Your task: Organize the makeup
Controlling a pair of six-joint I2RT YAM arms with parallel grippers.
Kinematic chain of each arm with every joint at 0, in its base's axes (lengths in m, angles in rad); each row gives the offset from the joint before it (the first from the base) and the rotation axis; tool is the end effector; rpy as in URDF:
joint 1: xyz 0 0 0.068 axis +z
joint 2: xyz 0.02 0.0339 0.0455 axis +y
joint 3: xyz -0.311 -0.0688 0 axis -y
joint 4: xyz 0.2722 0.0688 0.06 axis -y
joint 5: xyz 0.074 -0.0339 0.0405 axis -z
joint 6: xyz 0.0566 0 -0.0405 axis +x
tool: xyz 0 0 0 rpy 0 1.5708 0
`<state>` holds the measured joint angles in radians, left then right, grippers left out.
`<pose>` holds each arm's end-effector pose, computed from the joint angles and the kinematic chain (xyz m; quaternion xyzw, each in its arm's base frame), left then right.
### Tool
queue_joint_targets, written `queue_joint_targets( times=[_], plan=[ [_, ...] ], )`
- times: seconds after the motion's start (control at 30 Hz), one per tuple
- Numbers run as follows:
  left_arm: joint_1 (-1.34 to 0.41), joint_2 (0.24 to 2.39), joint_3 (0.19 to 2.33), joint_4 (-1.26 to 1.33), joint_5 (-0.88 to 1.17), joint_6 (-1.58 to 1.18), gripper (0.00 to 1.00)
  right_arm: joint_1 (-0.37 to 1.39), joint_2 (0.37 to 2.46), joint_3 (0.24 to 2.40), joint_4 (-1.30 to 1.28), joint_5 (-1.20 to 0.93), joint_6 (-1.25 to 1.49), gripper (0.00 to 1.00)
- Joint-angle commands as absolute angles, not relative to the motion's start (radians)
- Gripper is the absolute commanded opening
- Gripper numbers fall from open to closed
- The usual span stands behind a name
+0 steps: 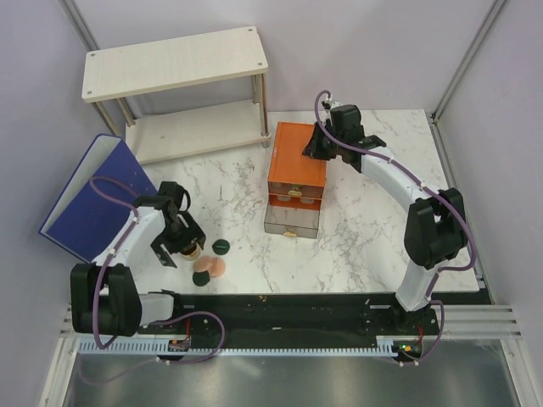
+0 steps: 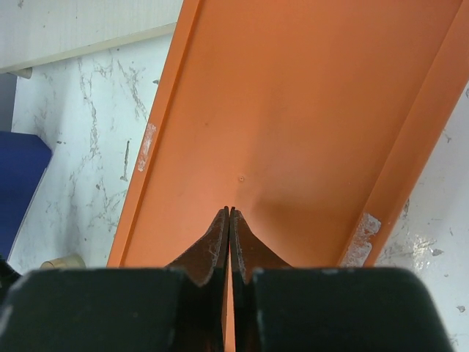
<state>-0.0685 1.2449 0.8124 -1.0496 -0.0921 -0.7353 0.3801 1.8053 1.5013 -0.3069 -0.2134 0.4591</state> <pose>0.2041 -0.0088 0.2187 -0.3285 0.9423 0.0250 0.0587 0.4375 0.1877 0.3176 -0.0143 0.8832 0.2733 0.3808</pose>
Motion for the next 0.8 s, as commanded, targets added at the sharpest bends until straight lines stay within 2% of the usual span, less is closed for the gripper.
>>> queue_joint_targets(
  times=[0.0, 0.2, 0.53, 0.6, 0.63, 0.7, 0.73, 0.77],
  plan=[
    [-0.061, 1.317, 0.85, -0.968, -0.054, -0.692, 0.94, 0.382, 1.815, 1.511, -0.27, -0.236, 0.453, 0.07],
    [-0.063, 1.388, 0.864, -0.925, -0.057, -0.687, 0.89, 0.38, 1.836, 1.525, -0.261, -0.253, 0.462, 0.07],
    [-0.063, 1.474, 0.858, -0.862, -0.055, -0.673, 0.68, 0.38, 1.848, 1.52, -0.247, -0.262, 0.465, 0.08],
    [-0.063, 1.476, 0.853, -0.854, -0.046, -0.669, 0.54, 0.383, 1.848, 1.52, -0.247, -0.267, 0.466, 0.08],
    [-0.063, 1.474, 0.853, -0.851, -0.043, -0.664, 0.31, 0.38, 1.851, 1.52, -0.244, -0.267, 0.468, 0.09],
    [-0.063, 1.468, 0.851, -0.847, -0.034, -0.651, 0.06, 0.38, 1.853, 1.519, -0.242, -0.267, 0.472, 0.08],
    [-0.064, 1.467, 0.851, -0.845, -0.026, -0.643, 0.02, 0.38, 1.855, 1.519, -0.242, -0.27, 0.474, 0.08],
    [-0.064, 1.465, 0.853, -0.848, -0.015, -0.634, 0.02, 0.379, 1.856, 1.517, -0.238, -0.271, 0.477, 0.09]
  ],
)
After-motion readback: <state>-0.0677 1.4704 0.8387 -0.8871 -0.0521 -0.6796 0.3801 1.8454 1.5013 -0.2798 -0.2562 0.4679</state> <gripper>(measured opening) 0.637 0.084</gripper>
